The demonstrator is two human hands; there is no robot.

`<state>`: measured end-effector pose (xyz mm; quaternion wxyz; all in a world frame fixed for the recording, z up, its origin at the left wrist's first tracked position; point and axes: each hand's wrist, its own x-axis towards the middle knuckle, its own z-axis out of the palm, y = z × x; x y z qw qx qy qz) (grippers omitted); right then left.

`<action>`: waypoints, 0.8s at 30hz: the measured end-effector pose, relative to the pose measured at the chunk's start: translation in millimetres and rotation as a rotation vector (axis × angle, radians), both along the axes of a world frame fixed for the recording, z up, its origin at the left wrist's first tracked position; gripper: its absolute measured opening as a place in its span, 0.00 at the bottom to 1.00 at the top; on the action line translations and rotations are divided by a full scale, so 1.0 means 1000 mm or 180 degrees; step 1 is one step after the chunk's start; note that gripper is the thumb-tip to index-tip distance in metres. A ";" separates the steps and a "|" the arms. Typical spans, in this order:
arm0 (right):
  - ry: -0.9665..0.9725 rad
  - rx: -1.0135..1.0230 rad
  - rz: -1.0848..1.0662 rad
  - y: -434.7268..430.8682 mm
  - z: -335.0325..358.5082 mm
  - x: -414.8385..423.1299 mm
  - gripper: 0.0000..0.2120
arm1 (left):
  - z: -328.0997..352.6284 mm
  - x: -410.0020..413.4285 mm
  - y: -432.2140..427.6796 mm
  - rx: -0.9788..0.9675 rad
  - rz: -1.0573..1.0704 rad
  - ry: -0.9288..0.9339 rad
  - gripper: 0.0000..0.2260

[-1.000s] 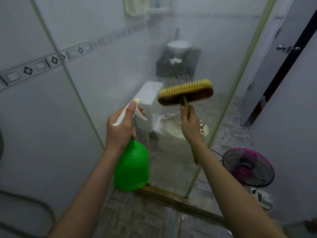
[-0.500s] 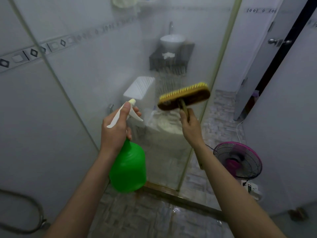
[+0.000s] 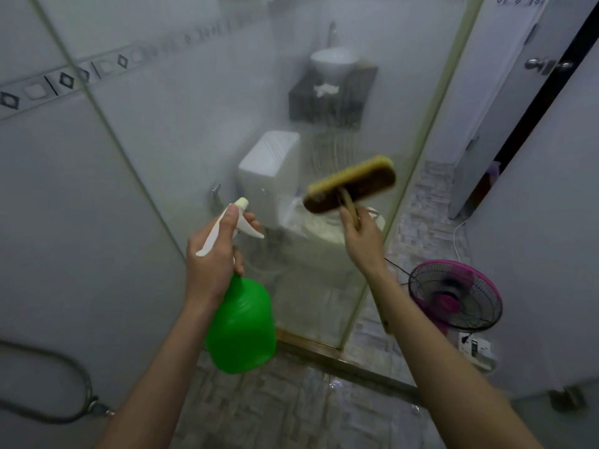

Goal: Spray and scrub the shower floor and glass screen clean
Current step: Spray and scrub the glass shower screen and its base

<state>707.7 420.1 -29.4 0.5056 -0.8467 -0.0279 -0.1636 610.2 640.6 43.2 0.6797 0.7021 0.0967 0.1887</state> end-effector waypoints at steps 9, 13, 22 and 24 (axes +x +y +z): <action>0.0346 -0.0163 0.0561 0.157 0.042 0.075 0.14 | -0.015 -0.002 0.075 0.0147 0.0412 0.0200 0.13; 0.0317 -0.0312 0.0439 0.161 0.033 0.077 0.14 | -0.006 0.003 0.107 0.0095 0.0511 0.0028 0.17; 0.0807 0.0037 0.0256 0.206 -0.006 0.065 0.13 | -0.015 -0.008 0.164 -0.0003 0.0723 0.0089 0.11; 0.0987 0.0220 0.0558 0.264 0.011 0.090 0.13 | -0.015 -0.010 0.168 0.0037 0.0796 0.0083 0.11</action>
